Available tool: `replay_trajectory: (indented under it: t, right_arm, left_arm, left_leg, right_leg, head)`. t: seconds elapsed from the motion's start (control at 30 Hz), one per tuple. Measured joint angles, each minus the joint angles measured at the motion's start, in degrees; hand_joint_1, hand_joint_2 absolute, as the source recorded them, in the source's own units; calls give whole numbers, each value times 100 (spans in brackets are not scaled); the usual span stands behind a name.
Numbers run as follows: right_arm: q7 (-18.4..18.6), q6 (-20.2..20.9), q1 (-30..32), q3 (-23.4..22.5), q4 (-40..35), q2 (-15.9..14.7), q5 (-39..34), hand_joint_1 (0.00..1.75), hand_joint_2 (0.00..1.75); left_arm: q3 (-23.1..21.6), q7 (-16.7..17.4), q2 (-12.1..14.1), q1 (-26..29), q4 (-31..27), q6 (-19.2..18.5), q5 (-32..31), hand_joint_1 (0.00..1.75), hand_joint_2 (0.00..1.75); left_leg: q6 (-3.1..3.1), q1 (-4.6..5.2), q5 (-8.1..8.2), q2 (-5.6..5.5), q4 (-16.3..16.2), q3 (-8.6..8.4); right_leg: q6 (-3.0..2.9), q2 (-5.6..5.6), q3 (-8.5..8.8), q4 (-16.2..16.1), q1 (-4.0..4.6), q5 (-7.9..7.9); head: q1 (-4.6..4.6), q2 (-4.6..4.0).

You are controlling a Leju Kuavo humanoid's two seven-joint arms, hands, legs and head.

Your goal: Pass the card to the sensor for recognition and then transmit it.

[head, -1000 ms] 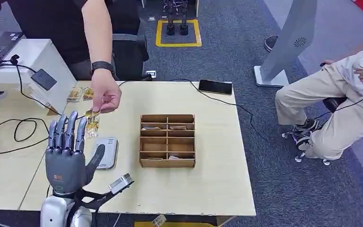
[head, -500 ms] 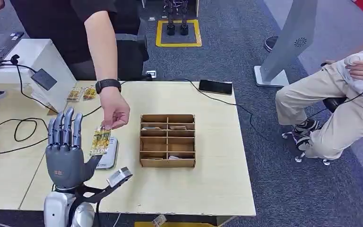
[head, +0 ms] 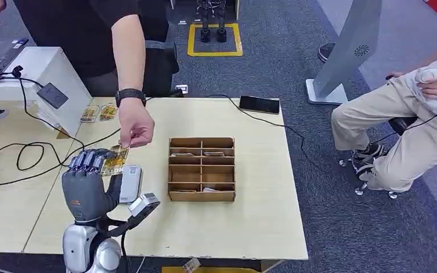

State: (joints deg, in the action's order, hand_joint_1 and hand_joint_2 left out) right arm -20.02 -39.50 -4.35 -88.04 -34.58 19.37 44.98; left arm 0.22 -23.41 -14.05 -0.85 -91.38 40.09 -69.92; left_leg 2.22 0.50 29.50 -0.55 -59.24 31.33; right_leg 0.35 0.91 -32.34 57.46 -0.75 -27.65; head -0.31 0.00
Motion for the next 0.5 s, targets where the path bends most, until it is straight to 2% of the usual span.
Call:
replay_trajectory:
  t: [0.27, 0.5]
  right_arm:
    - [33, 0, -2, 0, 2, 0, -148, 0, 175]
    - [35, 0, -12, 0, 2, 0, -240, 0, 175]
  left_arm:
    - [0, -216, 0, -41, 114, 0, 321, 175, 175]
    - [0, -179, 0, -43, 129, 0, 41, 175, 175]
  left_leg:
    - [0, 0, 0, 0, 0, 0]
    - [0, 0, 0, -1, 0, 0]
  right_leg:
    - [0, 0, 1, 0, 0, 0]
    - [0, -1, 2, 0, 0, 0]
  head:
    - [0, 0]
    - [0, 0]
